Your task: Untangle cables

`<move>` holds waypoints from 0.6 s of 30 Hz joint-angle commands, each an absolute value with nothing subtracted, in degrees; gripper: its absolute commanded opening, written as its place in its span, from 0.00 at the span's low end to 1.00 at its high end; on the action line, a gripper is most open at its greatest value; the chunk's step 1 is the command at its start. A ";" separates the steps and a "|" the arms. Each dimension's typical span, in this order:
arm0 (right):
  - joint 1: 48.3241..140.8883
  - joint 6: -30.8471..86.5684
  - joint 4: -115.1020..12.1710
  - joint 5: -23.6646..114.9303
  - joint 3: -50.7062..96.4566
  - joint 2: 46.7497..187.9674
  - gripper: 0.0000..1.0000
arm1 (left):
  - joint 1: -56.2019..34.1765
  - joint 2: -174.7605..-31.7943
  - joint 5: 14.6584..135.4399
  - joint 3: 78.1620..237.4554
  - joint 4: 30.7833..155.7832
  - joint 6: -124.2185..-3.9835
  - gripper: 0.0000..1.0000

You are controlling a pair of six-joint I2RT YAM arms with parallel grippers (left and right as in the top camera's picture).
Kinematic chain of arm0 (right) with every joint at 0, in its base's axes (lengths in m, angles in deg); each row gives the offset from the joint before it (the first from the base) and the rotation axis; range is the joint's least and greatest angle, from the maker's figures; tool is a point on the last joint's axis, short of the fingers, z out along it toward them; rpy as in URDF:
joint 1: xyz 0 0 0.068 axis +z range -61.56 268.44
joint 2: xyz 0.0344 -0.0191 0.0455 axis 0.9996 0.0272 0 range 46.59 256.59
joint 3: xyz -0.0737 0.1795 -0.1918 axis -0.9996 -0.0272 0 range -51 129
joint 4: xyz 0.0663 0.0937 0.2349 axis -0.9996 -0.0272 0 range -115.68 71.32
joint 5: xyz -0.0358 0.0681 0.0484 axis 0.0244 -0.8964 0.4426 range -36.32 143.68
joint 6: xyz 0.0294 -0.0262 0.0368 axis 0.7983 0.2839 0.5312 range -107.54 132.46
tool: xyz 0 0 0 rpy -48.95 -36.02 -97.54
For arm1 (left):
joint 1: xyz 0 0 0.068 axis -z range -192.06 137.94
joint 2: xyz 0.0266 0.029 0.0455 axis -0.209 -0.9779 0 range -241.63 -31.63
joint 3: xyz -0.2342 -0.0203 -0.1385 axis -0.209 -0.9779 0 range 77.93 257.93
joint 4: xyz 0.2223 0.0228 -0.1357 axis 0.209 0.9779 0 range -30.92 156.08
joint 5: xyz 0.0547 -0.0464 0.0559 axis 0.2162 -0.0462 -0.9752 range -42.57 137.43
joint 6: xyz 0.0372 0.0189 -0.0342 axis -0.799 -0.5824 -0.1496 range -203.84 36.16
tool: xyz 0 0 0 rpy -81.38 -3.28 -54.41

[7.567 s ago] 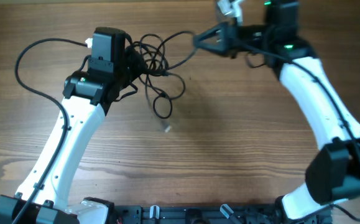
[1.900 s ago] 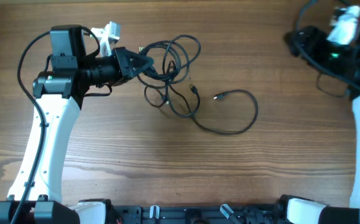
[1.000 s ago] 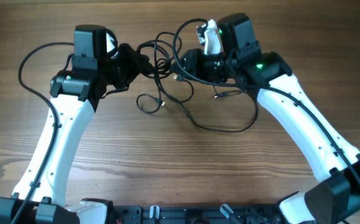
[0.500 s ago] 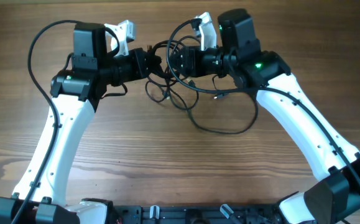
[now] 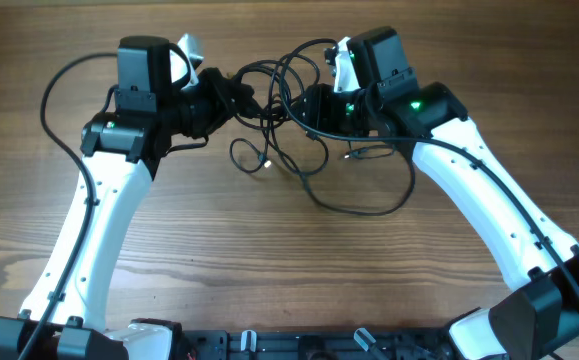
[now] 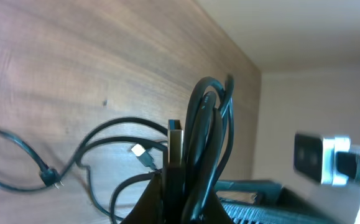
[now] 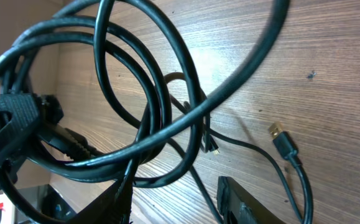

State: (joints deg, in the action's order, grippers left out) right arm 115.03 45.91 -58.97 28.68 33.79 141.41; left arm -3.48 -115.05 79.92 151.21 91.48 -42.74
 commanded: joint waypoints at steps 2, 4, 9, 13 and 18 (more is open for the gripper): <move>115.14 47.16 -59.08 28.33 34.25 141.22 0.46 | -3.44 -114.52 78.85 151.45 93.99 -18.69 0.04; 115.14 47.16 -59.10 28.35 34.25 141.22 0.46 | -3.44 -114.52 78.83 151.45 95.41 -12.27 0.04; 112.06 48.60 -58.80 26.80 34.27 141.19 0.47 | -3.44 -114.52 78.87 151.45 100.90 1.39 0.04; 110.16 48.43 -57.53 23.98 34.27 141.19 0.46 | -3.44 -114.52 80.40 151.45 101.32 3.67 0.04; 110.46 48.71 -56.55 23.76 34.25 141.32 0.41 | -3.42 -114.52 83.27 151.45 101.12 4.10 0.04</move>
